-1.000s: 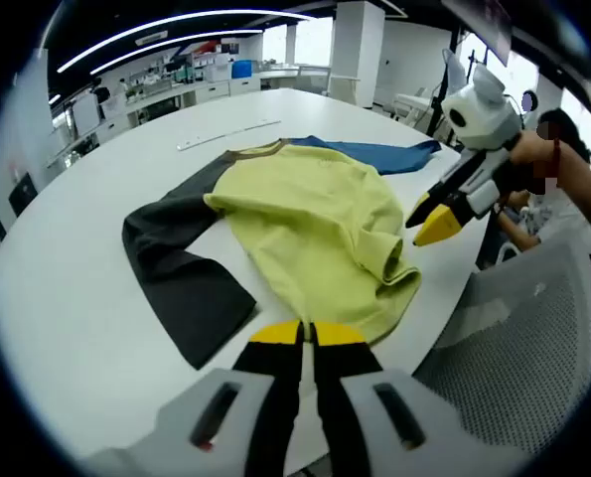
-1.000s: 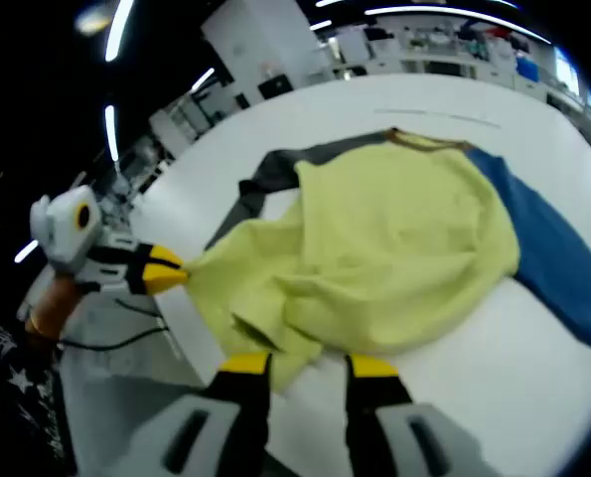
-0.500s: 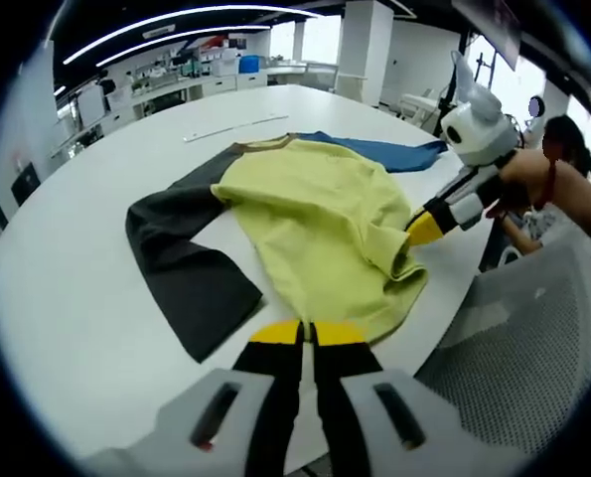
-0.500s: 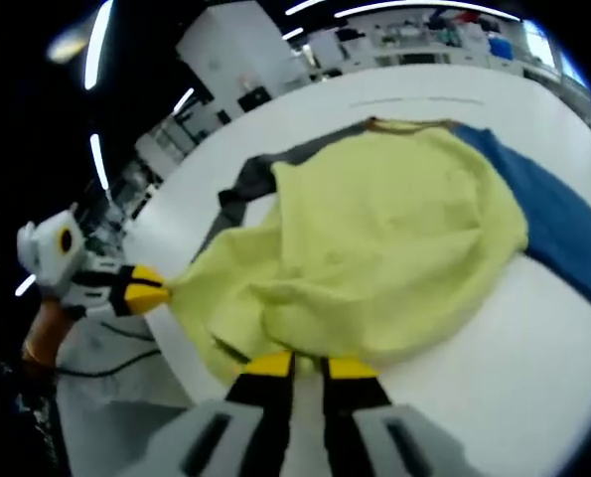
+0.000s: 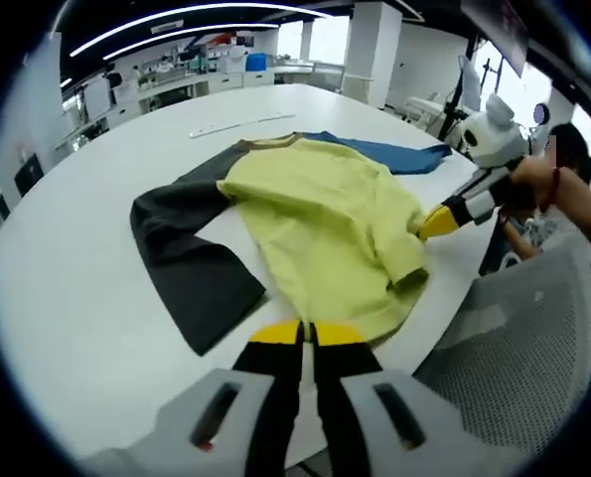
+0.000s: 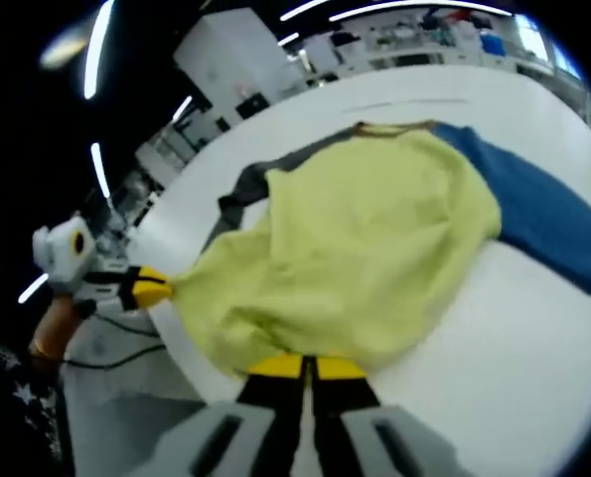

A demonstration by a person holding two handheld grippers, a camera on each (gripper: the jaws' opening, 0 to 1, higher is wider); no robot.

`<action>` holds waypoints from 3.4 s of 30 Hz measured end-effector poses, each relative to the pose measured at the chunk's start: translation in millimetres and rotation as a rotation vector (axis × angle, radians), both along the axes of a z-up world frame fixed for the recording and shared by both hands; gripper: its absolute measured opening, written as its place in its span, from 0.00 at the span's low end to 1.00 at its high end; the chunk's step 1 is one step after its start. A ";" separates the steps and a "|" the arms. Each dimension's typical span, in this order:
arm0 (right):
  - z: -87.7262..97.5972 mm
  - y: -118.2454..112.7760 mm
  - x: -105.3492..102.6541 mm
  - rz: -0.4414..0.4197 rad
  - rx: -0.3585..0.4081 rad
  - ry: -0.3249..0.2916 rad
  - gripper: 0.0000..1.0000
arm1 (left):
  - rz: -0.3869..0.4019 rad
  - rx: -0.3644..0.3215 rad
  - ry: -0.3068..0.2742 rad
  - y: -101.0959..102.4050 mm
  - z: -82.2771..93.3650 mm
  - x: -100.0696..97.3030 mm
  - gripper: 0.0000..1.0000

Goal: Fold the garment on the visible template until the final outline fits inside the template.

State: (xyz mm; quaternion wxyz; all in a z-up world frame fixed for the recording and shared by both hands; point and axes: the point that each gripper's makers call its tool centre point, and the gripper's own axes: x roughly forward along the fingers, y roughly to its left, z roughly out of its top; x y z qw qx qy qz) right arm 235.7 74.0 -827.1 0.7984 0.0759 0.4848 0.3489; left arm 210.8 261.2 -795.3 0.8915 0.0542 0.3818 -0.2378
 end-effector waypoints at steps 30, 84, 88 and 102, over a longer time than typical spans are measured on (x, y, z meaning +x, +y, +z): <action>7.0 -116.0 -40.4 -0.149 -0.275 -0.017 0.00 | 0.071 0.030 0.153 19.1 -14.9 -50.4 0.00; 33.5 -108.1 16.6 -0.074 -0.179 -0.351 0.57 | 0.023 0.000 -0.018 17.6 -5.5 -39.4 0.64; 42.1 -105.0 39.8 -0.058 -0.147 -0.415 0.56 | 0.008 0.006 -0.088 7.9 10.1 -31.4 0.74; 33.2 -102.2 102.3 -0.019 -0.183 -0.447 0.41 | 0.017 -0.002 -0.193 13.9 24.1 -12.2 0.94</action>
